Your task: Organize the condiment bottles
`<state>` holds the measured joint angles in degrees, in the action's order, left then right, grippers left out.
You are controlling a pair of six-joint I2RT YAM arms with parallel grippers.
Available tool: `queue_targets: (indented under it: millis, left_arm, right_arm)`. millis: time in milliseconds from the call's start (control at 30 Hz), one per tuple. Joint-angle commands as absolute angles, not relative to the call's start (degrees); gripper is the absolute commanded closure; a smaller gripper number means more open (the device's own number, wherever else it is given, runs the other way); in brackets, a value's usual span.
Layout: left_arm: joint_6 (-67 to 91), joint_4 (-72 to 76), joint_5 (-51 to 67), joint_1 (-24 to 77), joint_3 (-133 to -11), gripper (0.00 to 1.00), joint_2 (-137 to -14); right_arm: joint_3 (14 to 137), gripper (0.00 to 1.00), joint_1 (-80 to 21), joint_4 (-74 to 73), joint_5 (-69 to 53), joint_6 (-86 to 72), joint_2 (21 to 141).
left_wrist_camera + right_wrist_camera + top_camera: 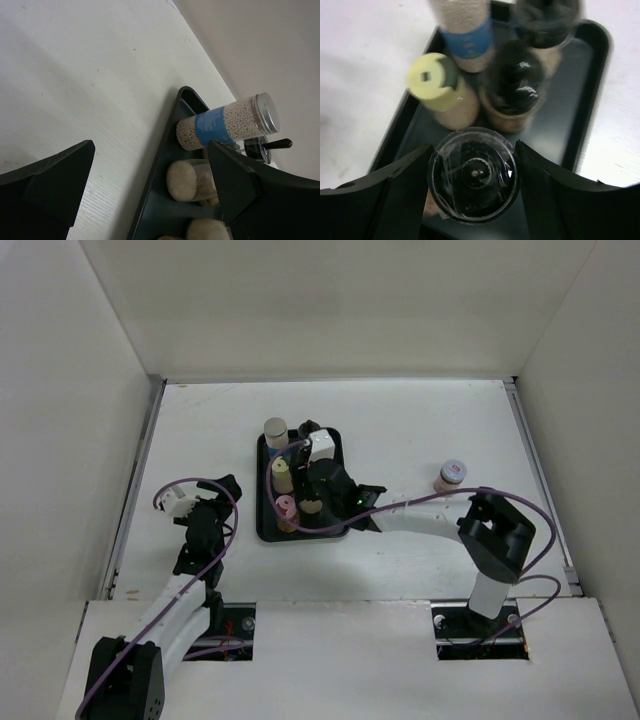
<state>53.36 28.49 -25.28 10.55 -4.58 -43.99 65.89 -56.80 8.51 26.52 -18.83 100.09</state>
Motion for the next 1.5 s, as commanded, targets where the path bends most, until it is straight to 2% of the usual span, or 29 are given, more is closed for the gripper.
queue_targets:
  millis: [0,133,267,333,400,500,567,600,733,767,833,867,967,1033,1067,1167,1233,1467]
  left_arm:
    - [52.82,29.62,-26.1,10.41,-5.45,0.0,-42.1]
    - [52.82,29.44,-25.93,10.33,-5.62,0.0,-42.63]
    - [52.82,29.44,-26.1,10.33,-5.54,0.0,-42.1]
    - [52.82,29.53,-26.02,10.41,-5.71,0.0,-42.97]
    - [52.82,29.45,-25.93,10.59,-5.8,0.0,-43.16]
    - [52.82,29.44,-26.1,10.5,-5.63,0.0,-42.45]
    - [52.82,29.53,-26.02,10.41,-5.63,0.0,-42.8]
    - [52.91,29.44,-25.93,10.5,-5.63,0.0,-42.98]
    - [52.82,29.44,-26.1,10.76,-5.36,0.0,-41.84]
    - [52.82,29.44,-26.1,10.68,-5.27,0.0,-41.75]
    - [52.82,29.44,-26.1,10.85,-5.27,0.0,-41.75]
    - [52.82,29.44,-26.1,10.94,-5.19,0.0,-41.75]
    - [53.09,29.44,-26.1,10.42,-4.83,0.0,-42.18]
    - [53.17,29.88,-26.1,10.59,-4.83,0.0,-42.97]
    - [53.17,29.97,-26.1,11.02,-5.01,0.0,-43.5]
    - [53.17,30.06,-26.01,11.64,-5.19,0.0,-43.16]
    - [53.0,29.88,-26.1,11.64,-4.92,0.0,-42.02]
    - [52.82,29.71,-26.37,12.0,-4.92,0.0,-41.49]
  right_arm:
    - [69.52,0.49,-58.75,18.8,27.69,-18.11,102.39]
    - [71.45,0.47,-59.54,20.65,27.95,-17.14,105.9]
    - [72.33,0.21,-60.42,20.57,28.12,-16.88,106.26]
    - [72.16,0.13,-60.42,20.22,28.56,-16.52,105.04]
    - [71.46,0.09,-60.42,20.13,29.0,-16.44,103.37]
    - [69.09,0.08,-59.2,18.99,29.7,-16.43,98.46]
    - [65.76,0.12,-57.44,18.98,30.41,-16.61,93.54]
    - [63.48,0.16,-56.22,19.42,31.02,-16.87,91.08]
    - [53.37,0.67,-48.06,18.55,35.67,-19.76,81.59]
    - [51.09,0.73,-45.51,17.24,36.9,-20.99,79.13]
    - [47.48,0.74,-39.89,13.03,39.62,-23.19,75.25]
    - [46.07,0.7,-37.07,10.83,41.29,-24.16,73.49]
    - [42.9,0.36,-30.3,5.64,45.16,-26.28,69.44]
    - [42.19,0.19,-27.48,2.74,47.45,-26.72,68.91]
    - [42.01,0.15,-26.42,1.68,48.07,-26.72,69.25]
    - [42.01,0.06,-24.04,-0.7,49.57,-26.89,71.62]
    - [42.01,0.03,-22.9,-1.4,50.62,-27.07,73.29]
    - [42.27,0.02,-20.17,-1.4,50.72,-28.21,78.48]
